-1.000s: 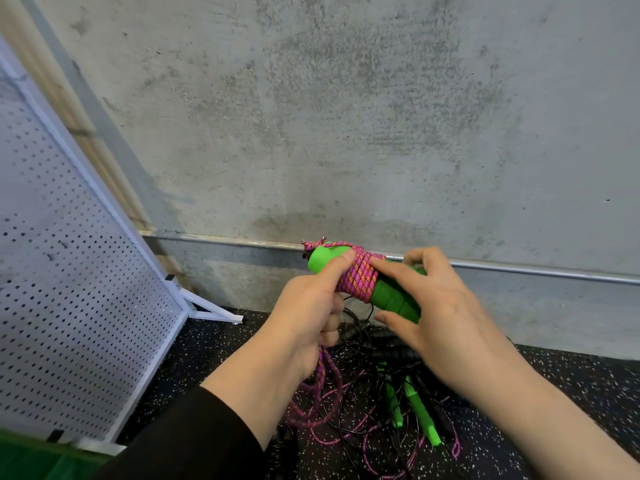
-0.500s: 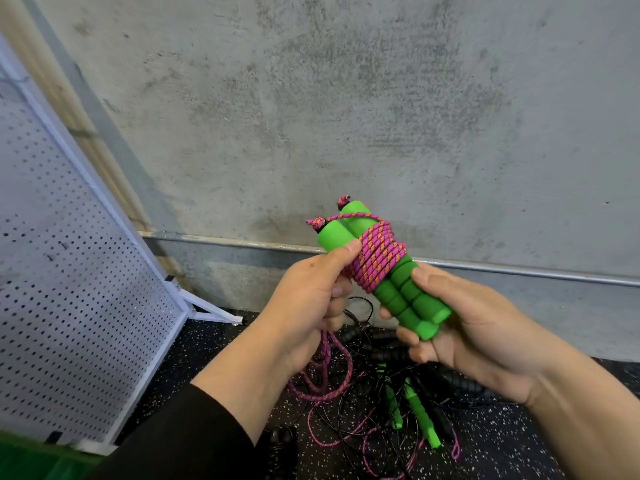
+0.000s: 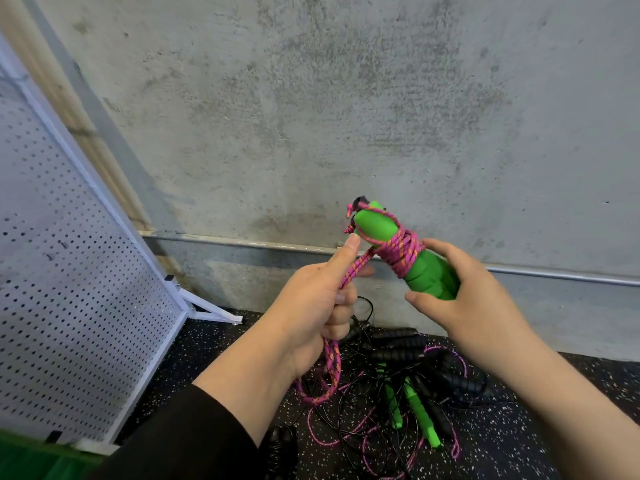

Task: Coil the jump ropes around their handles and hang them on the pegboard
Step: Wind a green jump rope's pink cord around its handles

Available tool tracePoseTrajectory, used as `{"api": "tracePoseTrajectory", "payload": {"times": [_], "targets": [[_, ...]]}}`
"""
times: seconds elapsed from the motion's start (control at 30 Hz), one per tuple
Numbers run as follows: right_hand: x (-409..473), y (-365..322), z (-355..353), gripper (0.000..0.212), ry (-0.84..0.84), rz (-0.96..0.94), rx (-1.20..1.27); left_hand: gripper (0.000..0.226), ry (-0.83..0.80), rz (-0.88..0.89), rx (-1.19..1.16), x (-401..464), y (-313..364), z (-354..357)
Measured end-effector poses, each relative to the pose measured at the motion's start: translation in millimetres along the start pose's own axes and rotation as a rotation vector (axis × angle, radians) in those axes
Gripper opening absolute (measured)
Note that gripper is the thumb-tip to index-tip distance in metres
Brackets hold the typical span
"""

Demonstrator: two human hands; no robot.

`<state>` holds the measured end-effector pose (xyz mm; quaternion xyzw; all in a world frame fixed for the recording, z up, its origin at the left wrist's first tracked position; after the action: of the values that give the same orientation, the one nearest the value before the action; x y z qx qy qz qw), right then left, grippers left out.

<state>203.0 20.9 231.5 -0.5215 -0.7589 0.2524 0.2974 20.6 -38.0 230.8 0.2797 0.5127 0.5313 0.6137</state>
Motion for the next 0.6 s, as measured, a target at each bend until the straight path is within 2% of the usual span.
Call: {"api": "tracePoseTrajectory", "payload": {"times": [0.1,0.3,0.4,0.47,0.5,0.57,0.6], "targets": [[-2.6,0.2,6.4,0.084,0.012,-0.084,-0.226,0.053,0.012,0.008,-0.007,-0.8,0.2,0.4],[-13.9,-12.3,26.2,0.096,0.021,-0.237,-0.405,0.042,0.188,0.04,0.017,3.2,-9.8,-10.5],[-15.9,-18.5,32.2,0.096,-0.043,-0.266,-0.41,0.041,0.248,0.075,-0.011,3.3,-9.1,-14.6],[-15.1,-22.5,28.8,0.084,-0.131,-0.241,-0.278,0.04,0.248,0.098,-0.034,4.2,-6.2,-16.9],[-14.5,-25.1,24.7,0.068,-0.143,-0.201,-0.135,0.039,0.233,0.105,-0.045,4.8,-5.3,-16.9],[-12.5,-27.5,13.9,0.03,-0.104,-0.008,0.263,0.039,0.18,0.108,-0.069,5.0,-4.3,-13.6],[-12.3,-24.8,12.5,0.029,-0.133,0.152,0.517,0.039,0.146,0.115,-0.084,4.5,-3.9,-10.9]]}}
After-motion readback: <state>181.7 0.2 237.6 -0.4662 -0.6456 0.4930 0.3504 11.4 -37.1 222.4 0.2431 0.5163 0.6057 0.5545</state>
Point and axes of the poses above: each hand's wrist, its own x-axis towards the middle knuckle, its own z-axis out of the palm, y = z × x, the point moved 4 cm from there along x, towards the middle knuckle, and after that the axes turned 4 degrees about -x, right-handed, at the moved point
